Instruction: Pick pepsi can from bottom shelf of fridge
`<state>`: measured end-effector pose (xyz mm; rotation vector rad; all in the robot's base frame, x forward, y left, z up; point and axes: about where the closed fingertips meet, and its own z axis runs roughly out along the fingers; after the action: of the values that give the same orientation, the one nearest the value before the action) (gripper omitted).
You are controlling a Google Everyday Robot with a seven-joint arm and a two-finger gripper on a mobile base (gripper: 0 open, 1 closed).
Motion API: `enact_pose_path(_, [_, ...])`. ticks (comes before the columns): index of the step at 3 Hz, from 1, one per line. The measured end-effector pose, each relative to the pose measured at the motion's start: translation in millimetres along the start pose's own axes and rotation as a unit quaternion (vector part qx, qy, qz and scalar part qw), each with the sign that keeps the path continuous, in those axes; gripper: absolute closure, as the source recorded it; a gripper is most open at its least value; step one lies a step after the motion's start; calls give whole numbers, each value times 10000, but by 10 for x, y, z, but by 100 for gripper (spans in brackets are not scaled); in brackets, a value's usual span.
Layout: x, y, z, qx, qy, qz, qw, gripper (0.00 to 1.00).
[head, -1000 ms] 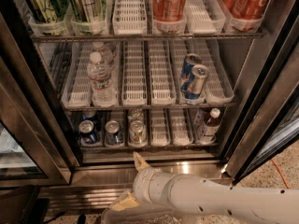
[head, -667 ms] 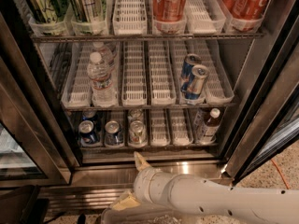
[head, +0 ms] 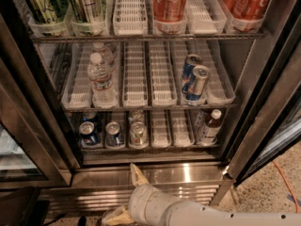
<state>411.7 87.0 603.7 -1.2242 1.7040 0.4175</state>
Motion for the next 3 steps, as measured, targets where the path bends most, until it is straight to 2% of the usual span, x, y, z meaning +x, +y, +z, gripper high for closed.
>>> enact_pose_path(1, [-164,399,196,33,-476,91,9988,0])
enact_pose_path(2, [-270,626,378,182,-822,147,9963,0])
enact_pose_path(3, [-353,468,493,757,-1158,235,9901,0])
